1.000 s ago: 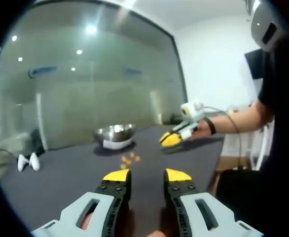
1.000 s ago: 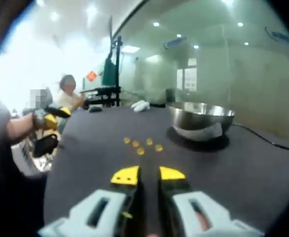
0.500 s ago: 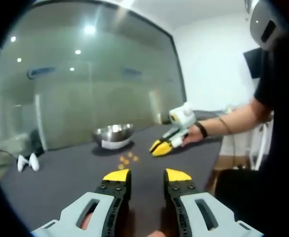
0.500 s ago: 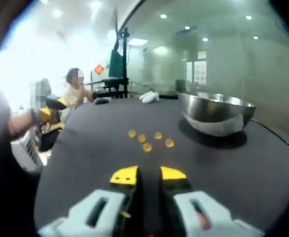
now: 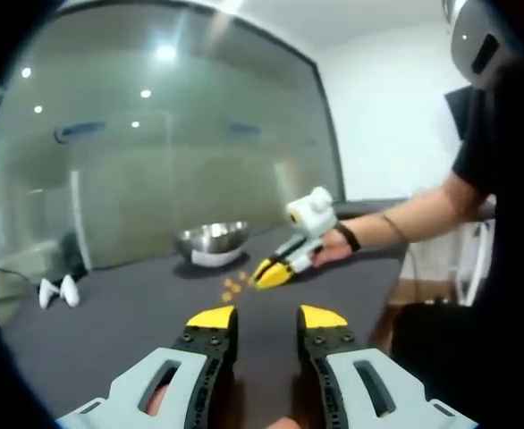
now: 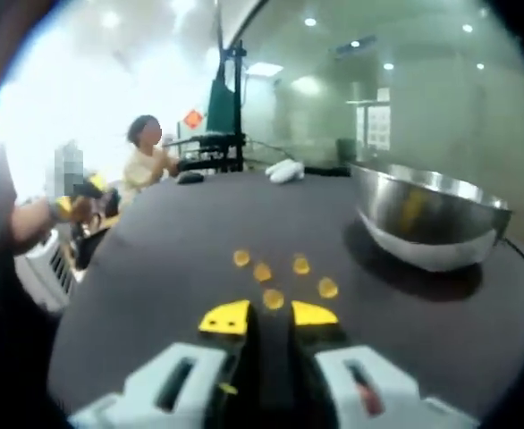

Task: Pick up the QQ candy scattered on the table and place it into the stainless steel bowl on the table

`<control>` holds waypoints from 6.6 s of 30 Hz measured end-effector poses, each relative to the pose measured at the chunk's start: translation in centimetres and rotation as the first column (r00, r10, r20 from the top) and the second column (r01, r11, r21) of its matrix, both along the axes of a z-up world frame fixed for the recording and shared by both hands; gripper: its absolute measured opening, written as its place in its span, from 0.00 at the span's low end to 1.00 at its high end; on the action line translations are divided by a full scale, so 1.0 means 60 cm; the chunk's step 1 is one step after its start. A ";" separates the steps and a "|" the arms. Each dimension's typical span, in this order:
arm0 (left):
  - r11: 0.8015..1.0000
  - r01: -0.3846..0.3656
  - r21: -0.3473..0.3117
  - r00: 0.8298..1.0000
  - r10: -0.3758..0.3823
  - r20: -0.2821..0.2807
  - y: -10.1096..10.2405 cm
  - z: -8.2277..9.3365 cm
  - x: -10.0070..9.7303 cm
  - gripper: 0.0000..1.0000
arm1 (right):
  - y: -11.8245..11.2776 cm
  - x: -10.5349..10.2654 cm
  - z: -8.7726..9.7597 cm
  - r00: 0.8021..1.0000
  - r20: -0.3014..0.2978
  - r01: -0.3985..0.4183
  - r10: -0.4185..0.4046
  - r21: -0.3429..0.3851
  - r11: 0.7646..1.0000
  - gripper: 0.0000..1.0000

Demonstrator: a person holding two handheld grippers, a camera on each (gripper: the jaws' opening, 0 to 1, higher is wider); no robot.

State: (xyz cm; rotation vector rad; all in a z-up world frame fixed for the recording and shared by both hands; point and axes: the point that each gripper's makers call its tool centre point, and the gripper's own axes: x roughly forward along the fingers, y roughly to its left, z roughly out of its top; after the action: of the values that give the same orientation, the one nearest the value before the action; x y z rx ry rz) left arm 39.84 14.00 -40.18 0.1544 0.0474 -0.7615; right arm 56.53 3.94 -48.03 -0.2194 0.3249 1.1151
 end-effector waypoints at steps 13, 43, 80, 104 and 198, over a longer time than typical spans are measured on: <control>1.000 -0.019 0.002 1.000 0.019 -0.010 0.010 -0.008 -0.003 0.28 | 0.018 0.007 0.001 1.000 0.015 0.002 -0.002 0.012 1.000 0.14; 1.000 -0.001 0.004 1.000 0.001 0.021 -0.007 0.001 -0.003 0.28 | -0.071 0.165 0.222 0.919 0.227 0.281 -0.321 0.192 0.940 0.09; 1.000 -0.009 -0.030 0.999 0.010 0.039 -0.017 0.023 -0.010 0.28 | -0.079 0.219 0.224 0.922 0.146 0.333 -0.359 0.176 0.926 0.13; 1.000 0.012 -0.002 0.999 -0.012 0.039 -0.030 0.019 -0.011 0.28 | -0.121 0.014 0.088 0.974 0.080 0.208 -0.211 0.043 0.977 0.16; 0.997 -0.047 0.054 0.999 0.047 -0.002 0.008 -0.004 -0.017 0.28 | -0.060 0.265 0.254 0.893 0.187 0.370 -0.408 0.210 0.905 0.09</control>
State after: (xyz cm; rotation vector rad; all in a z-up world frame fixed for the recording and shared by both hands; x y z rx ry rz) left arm 38.80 14.48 -40.41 0.2032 0.0744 -0.7138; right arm 72.41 0.33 -32.78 -0.1212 0.0611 0.7030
